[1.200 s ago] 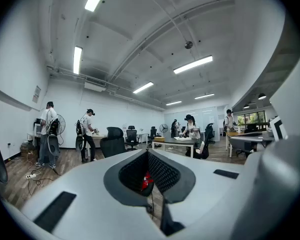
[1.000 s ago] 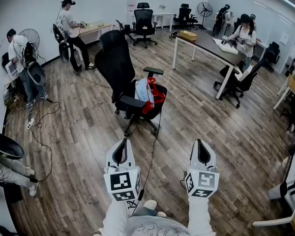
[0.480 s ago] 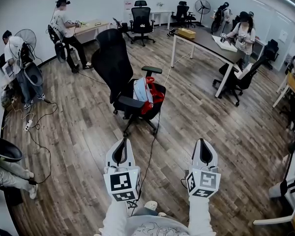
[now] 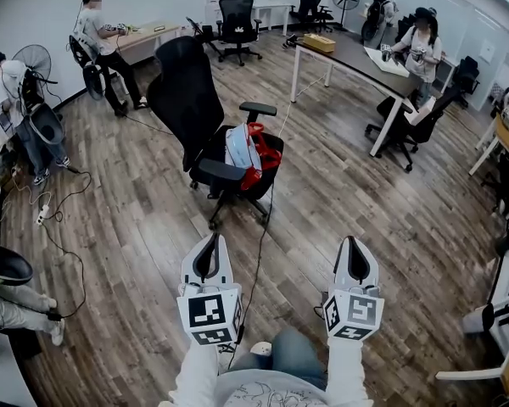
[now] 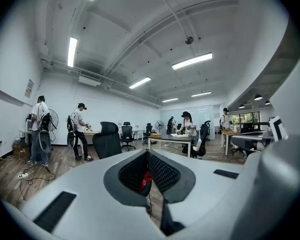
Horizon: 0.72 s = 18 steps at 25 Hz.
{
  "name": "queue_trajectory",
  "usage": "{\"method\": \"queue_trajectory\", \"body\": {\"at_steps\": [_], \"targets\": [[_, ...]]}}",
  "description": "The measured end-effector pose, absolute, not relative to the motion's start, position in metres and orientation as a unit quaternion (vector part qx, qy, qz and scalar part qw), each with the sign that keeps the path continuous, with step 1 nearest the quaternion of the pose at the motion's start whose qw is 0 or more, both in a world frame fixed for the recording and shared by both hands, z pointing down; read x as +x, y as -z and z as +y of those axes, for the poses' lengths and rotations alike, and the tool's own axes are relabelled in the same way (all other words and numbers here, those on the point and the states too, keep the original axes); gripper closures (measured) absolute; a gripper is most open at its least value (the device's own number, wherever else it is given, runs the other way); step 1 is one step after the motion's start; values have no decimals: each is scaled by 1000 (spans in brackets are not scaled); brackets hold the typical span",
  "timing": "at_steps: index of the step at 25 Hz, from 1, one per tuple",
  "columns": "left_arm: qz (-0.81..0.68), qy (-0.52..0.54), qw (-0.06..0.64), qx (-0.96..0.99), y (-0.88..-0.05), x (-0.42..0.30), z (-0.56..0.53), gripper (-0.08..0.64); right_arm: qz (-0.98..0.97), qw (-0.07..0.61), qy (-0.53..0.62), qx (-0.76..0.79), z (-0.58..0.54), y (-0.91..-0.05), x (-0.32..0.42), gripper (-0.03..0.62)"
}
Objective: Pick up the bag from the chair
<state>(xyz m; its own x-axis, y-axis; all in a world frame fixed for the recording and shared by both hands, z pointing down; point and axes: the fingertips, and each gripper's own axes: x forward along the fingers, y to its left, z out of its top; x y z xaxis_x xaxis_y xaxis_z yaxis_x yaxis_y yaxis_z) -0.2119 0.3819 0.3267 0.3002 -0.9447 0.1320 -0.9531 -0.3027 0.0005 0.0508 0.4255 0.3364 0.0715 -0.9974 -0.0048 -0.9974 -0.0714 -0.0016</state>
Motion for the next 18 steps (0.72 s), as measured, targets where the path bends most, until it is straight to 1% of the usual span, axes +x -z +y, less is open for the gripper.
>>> {"method": "queue_trajectory", "body": {"at_steps": [8, 18], "targets": [[-594, -62, 52, 800, -346, -194, 328, 555, 682, -4, 11, -732, 370, -354, 75, 581], [-610, -54, 49, 789, -338, -129, 206, 554, 704, 9, 3, -710, 233, -342, 138, 581]]}}
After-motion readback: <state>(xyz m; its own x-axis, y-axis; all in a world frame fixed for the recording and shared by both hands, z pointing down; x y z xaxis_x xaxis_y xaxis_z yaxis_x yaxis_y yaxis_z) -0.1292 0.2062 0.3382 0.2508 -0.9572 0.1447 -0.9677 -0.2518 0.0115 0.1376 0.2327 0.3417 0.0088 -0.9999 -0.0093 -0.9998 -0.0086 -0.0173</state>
